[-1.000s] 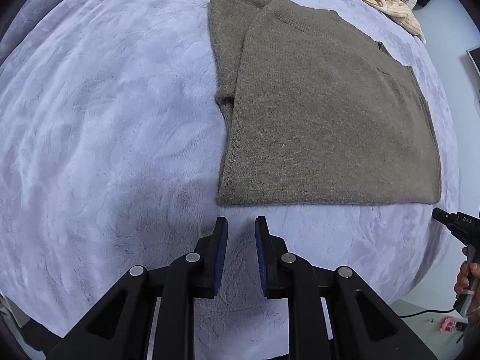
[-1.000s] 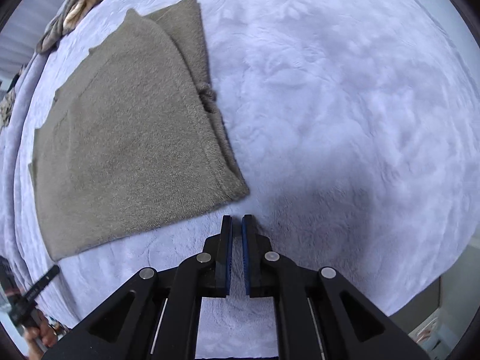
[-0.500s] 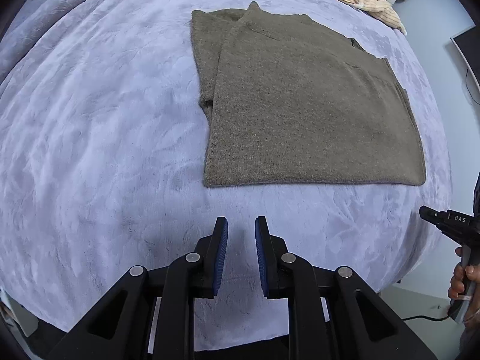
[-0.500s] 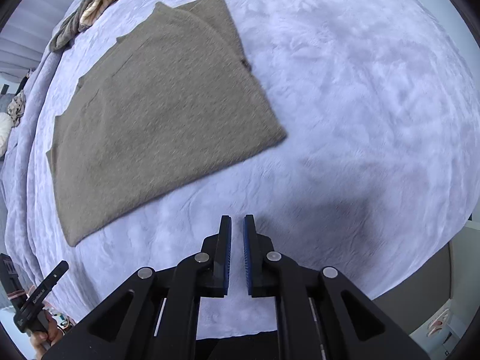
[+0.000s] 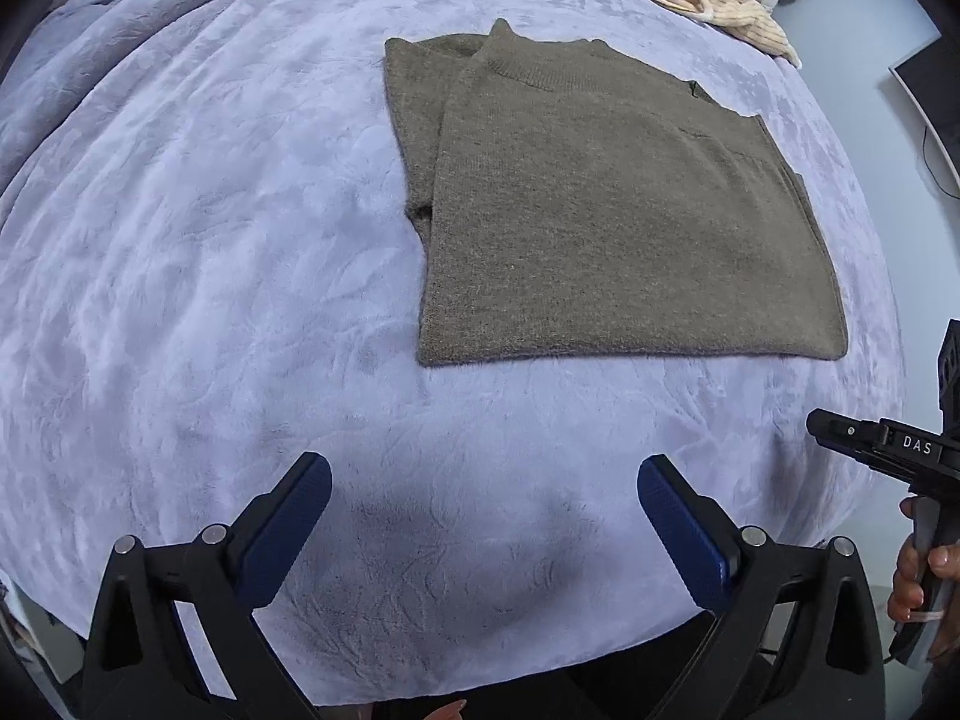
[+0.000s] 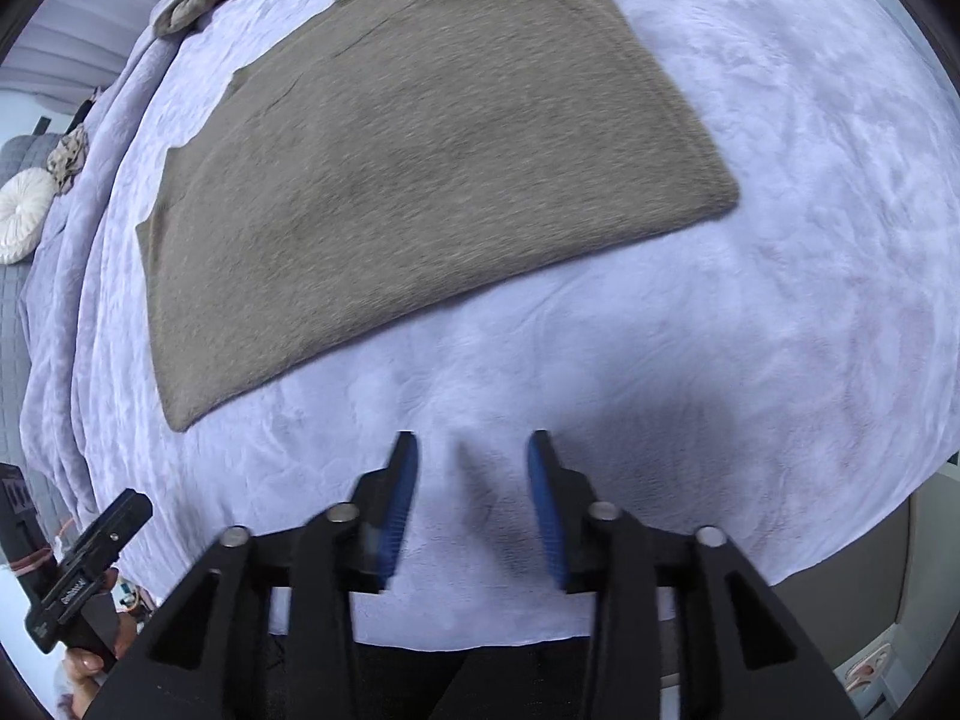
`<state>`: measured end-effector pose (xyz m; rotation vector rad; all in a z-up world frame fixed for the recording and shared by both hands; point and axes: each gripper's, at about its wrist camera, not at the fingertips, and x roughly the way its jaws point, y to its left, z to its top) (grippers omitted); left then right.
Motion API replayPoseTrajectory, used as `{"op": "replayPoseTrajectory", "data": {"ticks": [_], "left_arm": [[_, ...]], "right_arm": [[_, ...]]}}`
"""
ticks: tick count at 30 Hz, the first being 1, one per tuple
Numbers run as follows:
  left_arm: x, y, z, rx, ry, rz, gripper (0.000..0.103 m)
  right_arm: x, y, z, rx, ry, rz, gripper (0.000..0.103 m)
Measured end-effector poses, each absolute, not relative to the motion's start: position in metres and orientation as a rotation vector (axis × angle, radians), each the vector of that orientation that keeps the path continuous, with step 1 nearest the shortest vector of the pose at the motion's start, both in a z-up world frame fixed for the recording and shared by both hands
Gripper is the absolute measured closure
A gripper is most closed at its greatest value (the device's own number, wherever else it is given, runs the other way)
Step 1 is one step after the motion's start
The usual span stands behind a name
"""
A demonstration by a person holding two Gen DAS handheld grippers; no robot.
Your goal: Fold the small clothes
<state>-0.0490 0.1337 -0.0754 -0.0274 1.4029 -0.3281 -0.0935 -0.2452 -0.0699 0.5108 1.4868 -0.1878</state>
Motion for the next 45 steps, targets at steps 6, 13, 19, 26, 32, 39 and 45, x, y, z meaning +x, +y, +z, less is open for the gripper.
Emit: {"op": "replayPoseTrajectory", "data": {"ticks": [6,13,19,26,32,39,45], "left_arm": [[-0.043,0.147,-0.083,-0.001,1.433,-0.256,0.001],[-0.037,0.168,-0.097,-0.089,1.484,-0.237,0.001],[-0.033,0.178,-0.087,-0.133,1.461,-0.248,0.001],[-0.023,0.195,-0.088,-0.201,1.476,-0.214,0.001],[-0.015,0.216,-0.09,-0.277,1.468,-0.202,0.001],[0.0,0.232,-0.1,-0.348,1.467,-0.19,0.001],[0.021,0.226,-0.107,-0.446,1.483,-0.285,0.001]], "right_arm": [[-0.086,-0.217,-0.078,0.521,1.521,-0.107,0.052],[-0.075,-0.18,-0.089,0.678,1.523,0.095,0.039],[-0.065,-0.147,-0.098,0.713,1.531,0.199,0.021],[-0.047,-0.122,-0.114,0.85,1.498,0.267,0.021],[-0.022,-0.104,-0.135,1.025,1.433,0.301,0.021],[-0.002,-0.096,-0.163,1.184,1.358,0.239,0.029],[0.008,-0.106,-0.17,1.345,1.286,0.251,0.094]]}}
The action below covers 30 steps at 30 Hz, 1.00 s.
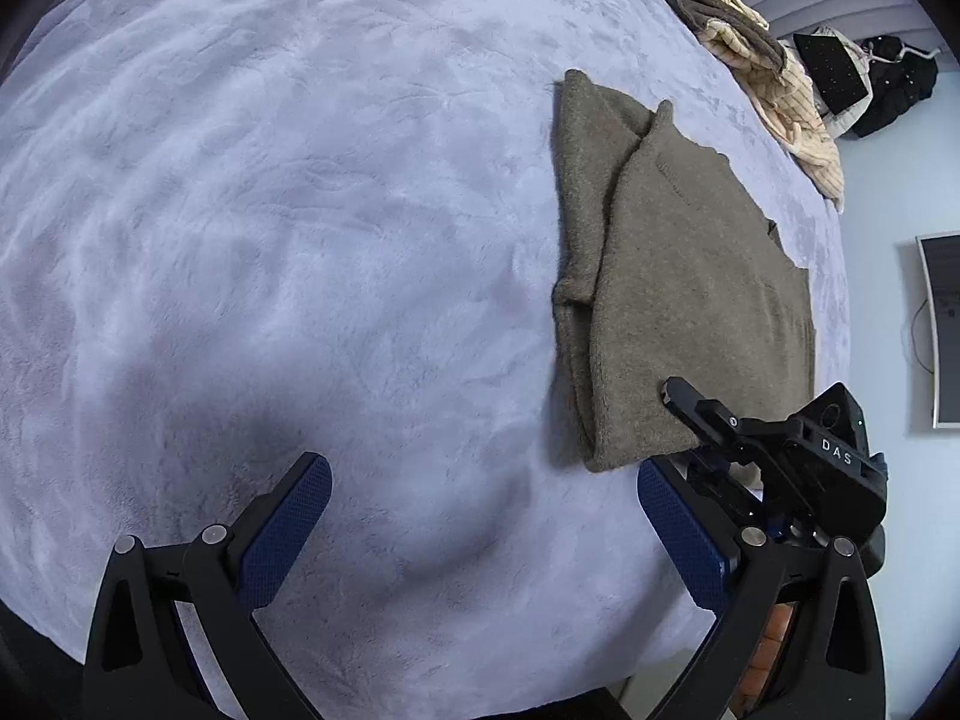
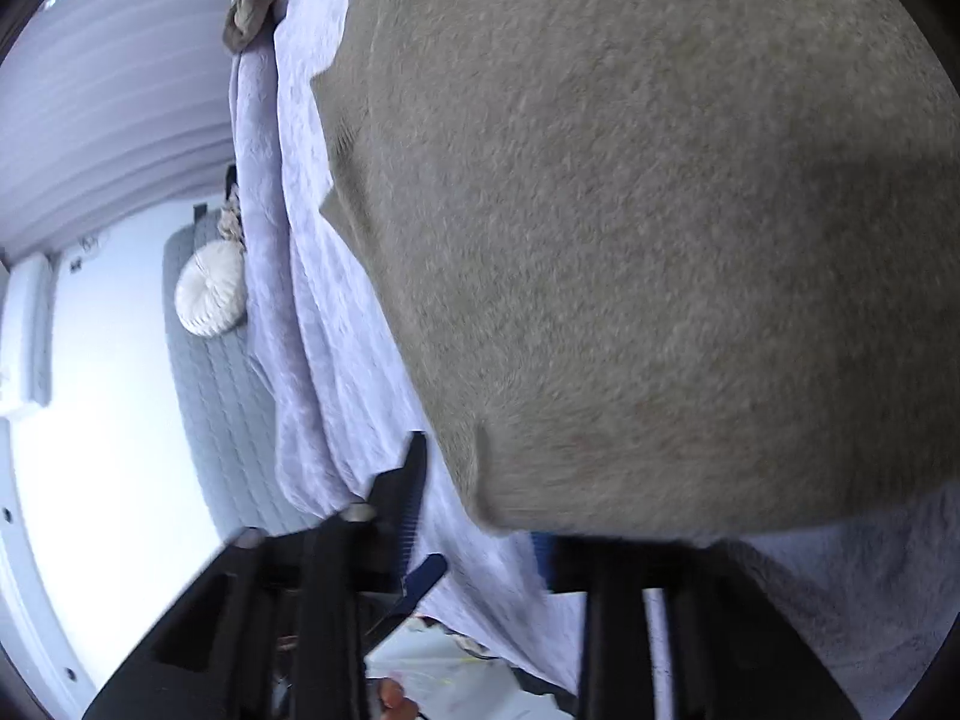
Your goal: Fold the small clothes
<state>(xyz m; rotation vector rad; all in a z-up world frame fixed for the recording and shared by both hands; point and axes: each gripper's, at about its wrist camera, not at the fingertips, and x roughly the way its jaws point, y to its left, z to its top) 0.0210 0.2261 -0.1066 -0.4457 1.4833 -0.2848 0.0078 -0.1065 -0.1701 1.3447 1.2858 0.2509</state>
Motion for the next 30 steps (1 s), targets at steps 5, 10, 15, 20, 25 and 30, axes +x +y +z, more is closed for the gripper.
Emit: {"op": "replayPoseTrajectory", "data": {"ticks": [5,10,15,20,25,30], "left_arm": [[0.054,0.212,-0.11,-0.571,1.463,-0.41,0.001],[0.103,0.191,-0.133,-0.711,1.492,-0.5,0.001],[0.145,0.152,-0.152,-0.684,1.524,-0.598,0.001],[0.161,0.109,-0.142,-0.625,1.506,-0.717,0.001],[0.164,0.074,-0.129,-0.446,1.469,-0.719,0.001],[0.164,0.067,-0.15,-0.294,1.537,-0.579,0.03]], "right_arm": [[0.023,-0.112,-0.132,1.275,1.204,0.393,0.094],[0.035,-0.109,-0.107,1.165,1.201,0.46,0.094],[0.042,-0.104,-0.11,1.132,1.227,0.484,0.094],[0.042,-0.103,-0.112,1.07,1.25,0.518,0.094],[0.04,-0.092,-0.118,0.924,1.361,0.532,0.094],[0.027,-0.091,-0.106,0.577,1.517,0.473,0.09]]}}
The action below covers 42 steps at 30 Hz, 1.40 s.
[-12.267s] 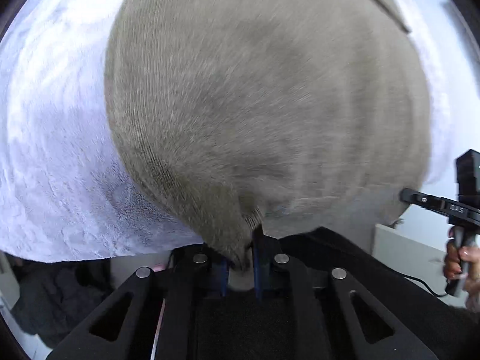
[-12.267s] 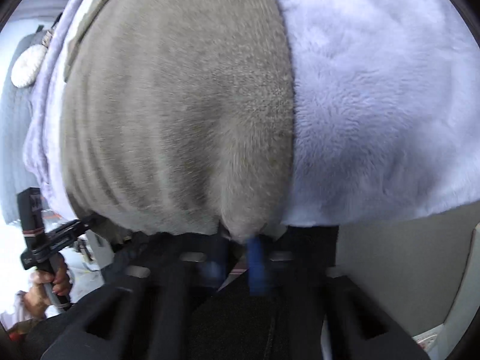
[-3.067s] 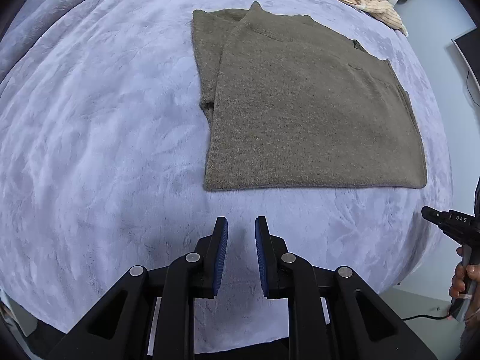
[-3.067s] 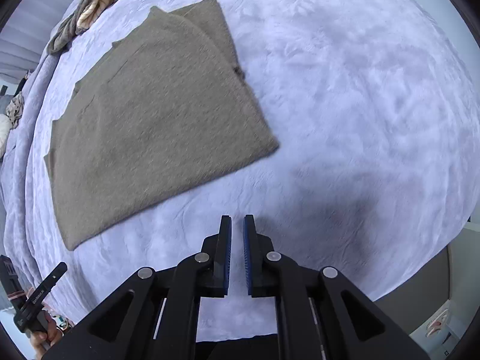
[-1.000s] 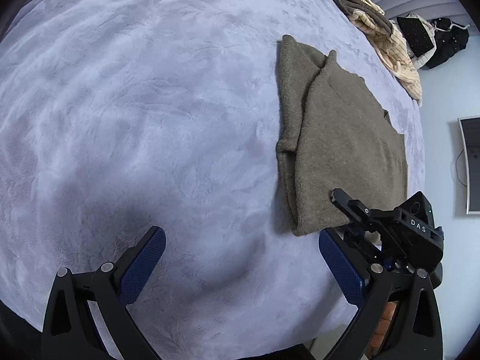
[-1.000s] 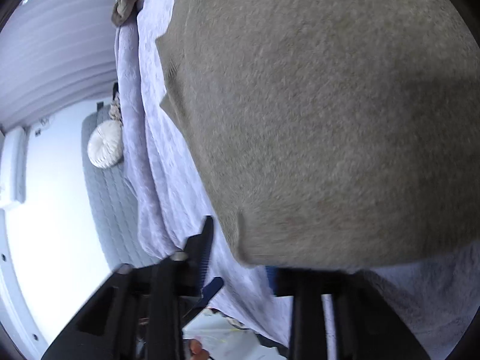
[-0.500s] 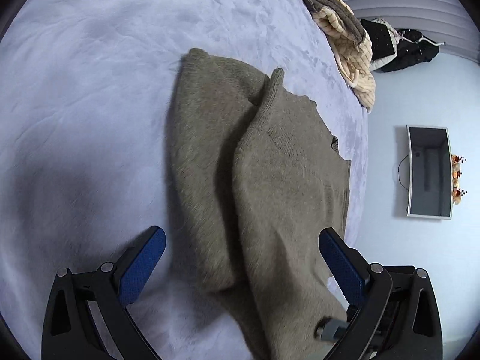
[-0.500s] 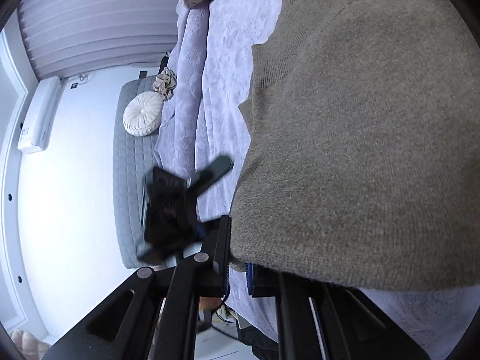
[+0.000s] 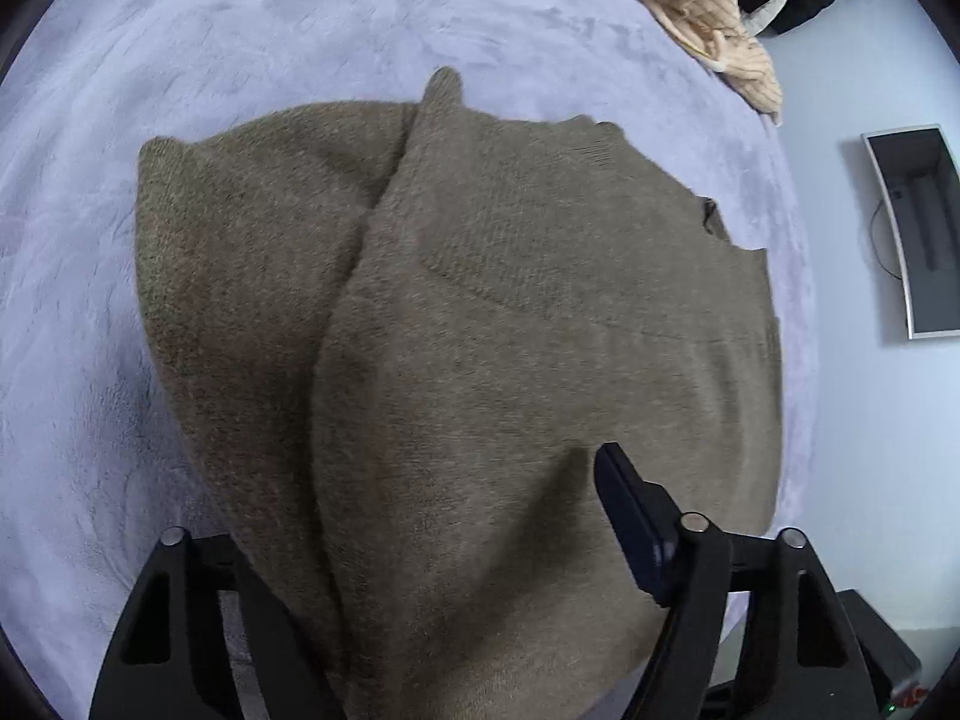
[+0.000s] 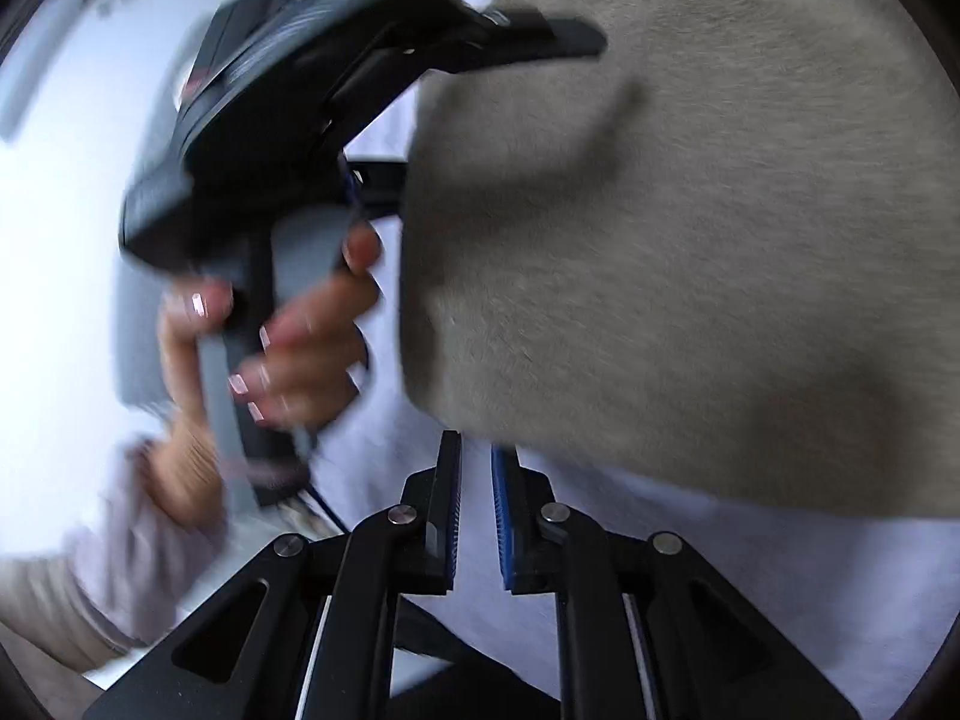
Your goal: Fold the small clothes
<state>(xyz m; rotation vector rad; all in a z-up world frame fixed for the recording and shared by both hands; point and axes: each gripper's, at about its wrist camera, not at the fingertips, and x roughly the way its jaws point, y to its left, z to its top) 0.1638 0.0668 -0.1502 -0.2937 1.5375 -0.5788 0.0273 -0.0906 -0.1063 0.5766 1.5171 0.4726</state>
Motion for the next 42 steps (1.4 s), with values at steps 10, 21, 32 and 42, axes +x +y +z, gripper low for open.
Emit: {"op": "replayPoseTrajectory", "data": {"ticks": [10,21,32,42], "left_arm": [[0.153,0.04,-0.143,-0.11,1.496,-0.494,0.044],[0.147,0.026,-0.073,-0.244,1.347,-0.537,0.083],[0.134,-0.14,-0.004,-0.093,1.215,-0.702,0.083],[0.081,-0.278,-0.086,0.339,1.256,-0.654,0.082]], "right_arm": [[0.023,-0.203,-0.091,0.44,1.409,0.042,0.087],[0.017,-0.221,-0.116,0.592,1.419,0.088,0.088],[-0.027,-0.28,-0.108,0.864,1.325,0.068,0.088],[-0.054,-0.35,-0.122,1.017,1.252,-0.035,0.088]]}}
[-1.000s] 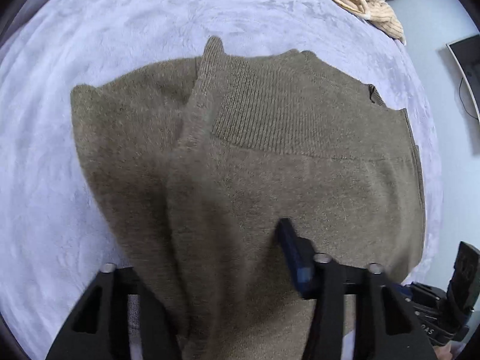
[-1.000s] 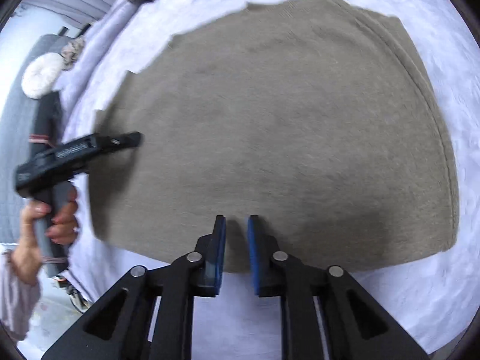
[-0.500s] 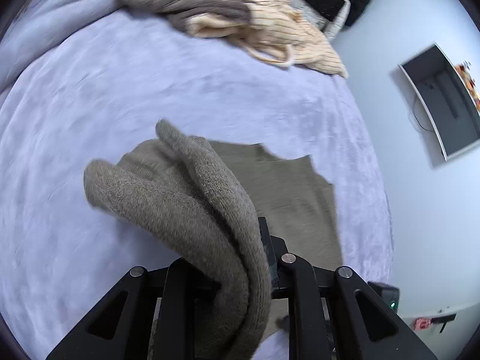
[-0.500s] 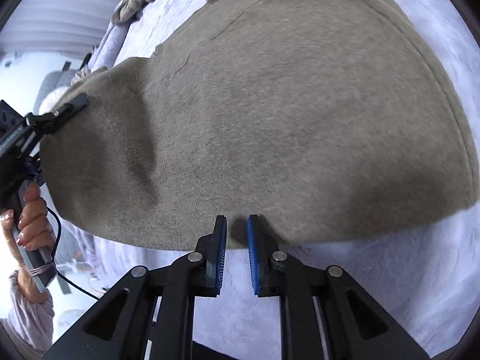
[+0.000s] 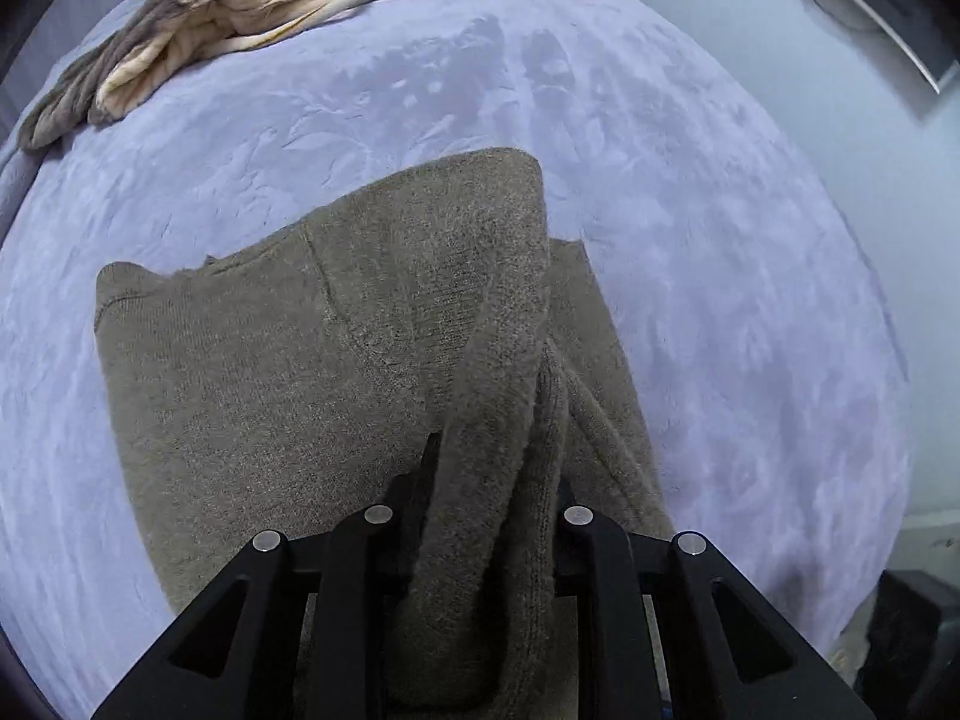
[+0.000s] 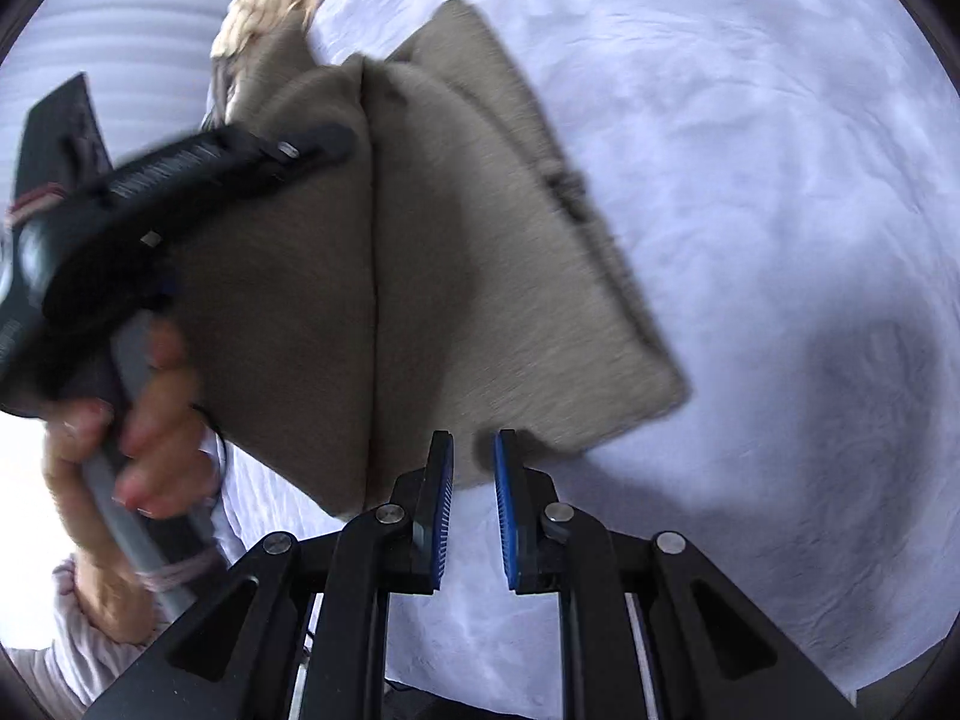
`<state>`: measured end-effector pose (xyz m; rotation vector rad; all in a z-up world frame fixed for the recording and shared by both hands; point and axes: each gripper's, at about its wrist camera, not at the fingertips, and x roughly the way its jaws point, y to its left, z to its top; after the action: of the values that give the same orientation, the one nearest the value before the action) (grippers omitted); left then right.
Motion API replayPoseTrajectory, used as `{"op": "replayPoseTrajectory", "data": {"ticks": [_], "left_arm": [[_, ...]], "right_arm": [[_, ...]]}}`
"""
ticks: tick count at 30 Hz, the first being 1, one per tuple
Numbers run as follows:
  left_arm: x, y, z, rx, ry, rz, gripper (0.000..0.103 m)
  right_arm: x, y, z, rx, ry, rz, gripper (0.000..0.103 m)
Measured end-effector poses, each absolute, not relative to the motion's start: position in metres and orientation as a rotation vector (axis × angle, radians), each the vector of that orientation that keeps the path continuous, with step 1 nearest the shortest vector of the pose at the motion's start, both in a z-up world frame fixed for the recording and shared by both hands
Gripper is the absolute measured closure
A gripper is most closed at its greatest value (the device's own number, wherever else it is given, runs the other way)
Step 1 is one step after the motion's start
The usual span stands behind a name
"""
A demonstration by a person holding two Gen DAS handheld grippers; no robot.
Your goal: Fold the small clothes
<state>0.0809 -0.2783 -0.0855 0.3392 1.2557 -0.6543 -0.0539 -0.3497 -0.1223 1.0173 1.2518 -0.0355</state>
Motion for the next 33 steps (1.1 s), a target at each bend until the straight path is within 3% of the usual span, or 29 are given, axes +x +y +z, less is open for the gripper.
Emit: {"op": "replayPoseTrajectory", "data": {"ticks": [6,7,8,9,10,11,17,19,26,27,29,30,33], "left_arm": [[0.068,-0.278,-0.063,0.386,1.18,-0.658,0.079],[0.068,-0.273,-0.059,0.367,1.171,-0.671,0.06],[0.067,-0.269,-0.053,0.344,1.153,-0.678,0.026],[0.065,-0.262,-0.047,0.327,1.119,-0.669,0.016],[0.063,-0.258,-0.04,0.314,1.084,-0.664,0.014],[0.063,-0.254,-0.036,0.303,1.068,-0.656,0.014],[0.076,-0.207,-0.024,0.166,1.127,-0.65,0.014],[0.082,-0.184,-0.025,0.119,1.137,-0.634,0.014],[0.111,-0.129,-0.065,0.135,1.193,-0.406,0.014],[0.114,-0.126,-0.073,0.139,1.201,-0.385,0.014],[0.118,-0.123,-0.087,0.144,1.225,-0.371,0.014],[0.119,-0.121,-0.091,0.133,1.238,-0.369,0.014],[0.116,-0.122,-0.089,0.109,1.231,-0.38,0.014]], "right_arm": [[-0.037,-0.379,-0.129,1.142,1.137,0.035,0.084],[-0.035,-0.388,-0.131,1.192,1.106,0.053,0.084],[-0.031,-0.394,-0.134,1.258,1.066,0.071,0.083],[-0.028,-0.399,-0.138,1.306,1.037,0.08,0.071],[-0.025,-0.404,-0.142,1.349,1.009,0.086,0.05],[-0.022,-0.408,-0.145,1.387,0.981,0.099,0.043],[-0.002,-0.415,-0.159,1.592,0.877,0.162,0.041],[0.006,-0.416,-0.162,1.628,0.862,0.177,0.034],[0.054,-0.413,-0.141,1.366,1.043,0.203,0.032],[0.066,-0.408,-0.136,1.281,1.09,0.192,0.034],[0.09,-0.396,-0.126,1.075,1.186,0.156,0.06],[0.101,-0.388,-0.121,0.952,1.241,0.127,0.088],[0.11,-0.374,-0.087,0.773,1.184,0.153,0.089]]}}
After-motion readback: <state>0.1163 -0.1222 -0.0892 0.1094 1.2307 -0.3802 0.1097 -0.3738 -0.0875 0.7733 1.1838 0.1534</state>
